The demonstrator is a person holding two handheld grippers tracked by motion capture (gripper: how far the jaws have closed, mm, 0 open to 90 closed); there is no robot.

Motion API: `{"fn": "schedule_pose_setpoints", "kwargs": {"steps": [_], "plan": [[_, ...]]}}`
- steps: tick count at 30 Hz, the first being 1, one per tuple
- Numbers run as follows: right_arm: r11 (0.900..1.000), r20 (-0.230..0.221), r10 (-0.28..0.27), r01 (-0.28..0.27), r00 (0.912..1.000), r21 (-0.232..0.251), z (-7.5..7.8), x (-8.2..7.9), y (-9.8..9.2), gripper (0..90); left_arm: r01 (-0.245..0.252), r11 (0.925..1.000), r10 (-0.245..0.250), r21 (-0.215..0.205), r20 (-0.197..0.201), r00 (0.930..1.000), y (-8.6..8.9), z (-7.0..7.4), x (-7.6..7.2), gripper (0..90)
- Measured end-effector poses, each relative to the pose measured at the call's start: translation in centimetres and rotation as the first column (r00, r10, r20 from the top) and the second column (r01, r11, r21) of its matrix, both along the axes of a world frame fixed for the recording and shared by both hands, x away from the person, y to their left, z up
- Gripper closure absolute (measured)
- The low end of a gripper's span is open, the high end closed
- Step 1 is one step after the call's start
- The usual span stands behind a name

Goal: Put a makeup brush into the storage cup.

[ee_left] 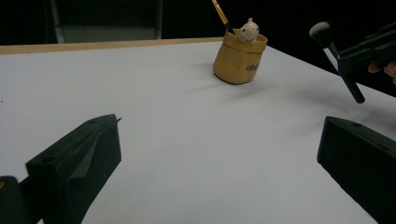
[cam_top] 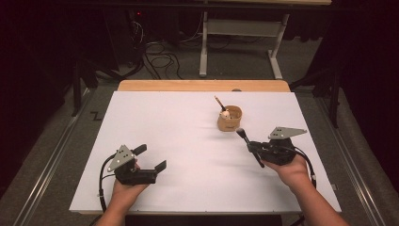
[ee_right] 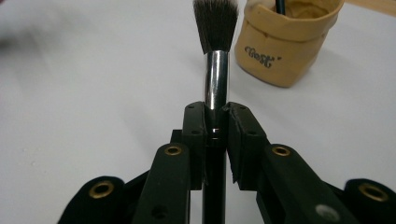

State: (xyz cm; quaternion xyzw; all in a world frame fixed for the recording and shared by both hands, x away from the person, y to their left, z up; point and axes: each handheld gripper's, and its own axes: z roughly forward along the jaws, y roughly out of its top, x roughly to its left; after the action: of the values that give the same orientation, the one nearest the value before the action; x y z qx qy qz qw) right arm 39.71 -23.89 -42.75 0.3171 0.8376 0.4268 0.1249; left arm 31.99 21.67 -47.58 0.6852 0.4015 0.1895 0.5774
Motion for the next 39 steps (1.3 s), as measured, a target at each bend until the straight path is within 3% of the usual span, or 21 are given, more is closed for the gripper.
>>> {"fn": "schedule_pose_setpoints", "kwargs": {"steps": [4, 10, 15, 21, 29, 33, 36, 39], "plan": [[0.998, 0.040, 0.008, -0.011, 0.9992, 0.064, 0.0, -0.6, -0.2, 79.7, 0.000, 1.0000, 0.000, -0.002, 0.001, 1.0000, 0.0, 0.0, 0.0, 0.5], [0.982, 0.106, 0.000, -0.020, 0.9943, 0.186, -0.4, -1.6, -0.5, 79.7, 0.002, 1.0000, -0.002, -0.003, 0.006, 1.0000, 0.0, 0.0, 0.0, 0.6], [0.971, 0.171, -0.051, 0.008, 0.9840, 0.240, -1.0, -2.6, -0.7, 79.6, -0.003, 1.0000, 0.003, 0.005, 0.013, 0.9999, 0.0, 0.0, 0.0, 0.5], [0.954, 0.210, -0.098, 0.031, 0.9728, 0.298, -1.8, -3.6, -1.5, 79.7, -0.005, 0.9999, 0.005, 0.009, 0.019, 0.9998, -0.2, 0.0, -0.1, 0.6], [0.946, 0.232, -0.094, 0.014, 0.9682, 0.325, -2.1, -4.0, -2.0, 79.6, 0.010, 0.9999, -0.010, 0.003, 0.009, 0.9999, -0.6, 0.0, 0.0, 0.8], [0.945, 0.231, -0.079, -0.001, 0.9697, 0.327, -2.0, -4.1, -1.6, 79.7, 0.020, 0.9998, -0.020, -0.007, 0.010, 0.9997, -1.1, 0.4, 0.0, 2.1], [0.944, 0.241, -0.065, -0.019, 0.9684, 0.328, -1.8, -4.2, -1.1, 79.6, 0.032, 0.9987, -0.032, -0.040, 0.004, 0.9995, -1.4, 0.9, 0.0, 3.8], [0.940, 0.249, -0.054, -0.035, 0.9669, 0.338, -1.4, -4.1, -0.4, 79.6, 0.042, 0.9985, -0.042, -0.034, 0.005, 0.9991, -2.0, 1.4, 0.2, 6.6]]}}
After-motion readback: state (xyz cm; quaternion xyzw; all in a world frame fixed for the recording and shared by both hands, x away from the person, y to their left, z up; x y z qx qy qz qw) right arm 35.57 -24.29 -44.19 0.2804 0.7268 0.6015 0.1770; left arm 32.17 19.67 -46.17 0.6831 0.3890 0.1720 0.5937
